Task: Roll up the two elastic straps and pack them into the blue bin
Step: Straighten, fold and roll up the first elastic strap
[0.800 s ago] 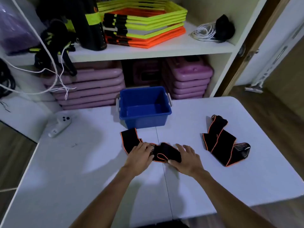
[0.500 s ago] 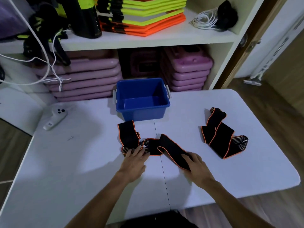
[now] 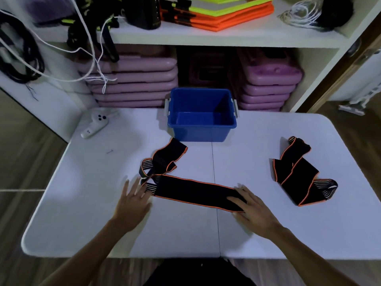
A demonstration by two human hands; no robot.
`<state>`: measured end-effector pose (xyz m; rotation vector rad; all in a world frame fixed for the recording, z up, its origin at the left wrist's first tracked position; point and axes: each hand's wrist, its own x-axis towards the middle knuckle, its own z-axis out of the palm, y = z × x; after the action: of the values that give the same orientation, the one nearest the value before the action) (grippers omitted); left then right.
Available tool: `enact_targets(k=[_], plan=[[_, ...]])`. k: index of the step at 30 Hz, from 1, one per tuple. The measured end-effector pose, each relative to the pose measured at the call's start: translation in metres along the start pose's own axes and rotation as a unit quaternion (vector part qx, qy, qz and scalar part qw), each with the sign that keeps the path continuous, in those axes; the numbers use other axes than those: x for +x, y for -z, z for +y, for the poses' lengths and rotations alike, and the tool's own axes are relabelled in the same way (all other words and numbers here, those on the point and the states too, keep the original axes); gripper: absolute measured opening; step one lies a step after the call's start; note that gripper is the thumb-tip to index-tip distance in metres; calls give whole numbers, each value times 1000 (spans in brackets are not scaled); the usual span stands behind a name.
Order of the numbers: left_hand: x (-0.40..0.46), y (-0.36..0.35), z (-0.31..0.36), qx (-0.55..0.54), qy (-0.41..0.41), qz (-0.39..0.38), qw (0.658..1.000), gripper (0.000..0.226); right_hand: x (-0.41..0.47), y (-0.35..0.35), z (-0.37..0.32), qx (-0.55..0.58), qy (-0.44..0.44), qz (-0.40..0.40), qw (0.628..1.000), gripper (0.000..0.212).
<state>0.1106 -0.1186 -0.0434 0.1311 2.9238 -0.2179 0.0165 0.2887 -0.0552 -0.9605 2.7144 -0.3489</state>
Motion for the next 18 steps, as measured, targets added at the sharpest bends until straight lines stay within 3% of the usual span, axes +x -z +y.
enact_targets(k=[3, 8, 11, 15, 18], plan=[[-3, -3, -2, -22, 52, -9, 998, 50, 15, -2, -12, -5, 7, 4, 1000, 47], [-6, 2, -14, -78, 121, 62, 988, 61, 29, 0, -23, -6, 8, -20, 1000, 47], [2, 12, -16, -143, 173, 119, 967, 48, 39, 9, -30, 26, 5, -5, 1000, 51], [22, 39, -17, -259, 225, 231, 910, 35, 76, 28, -50, 55, 6, 42, 998, 43], [42, 46, -17, -284, 263, 213, 897, 25, 115, 35, -67, 55, 2, 49, 997, 34]])
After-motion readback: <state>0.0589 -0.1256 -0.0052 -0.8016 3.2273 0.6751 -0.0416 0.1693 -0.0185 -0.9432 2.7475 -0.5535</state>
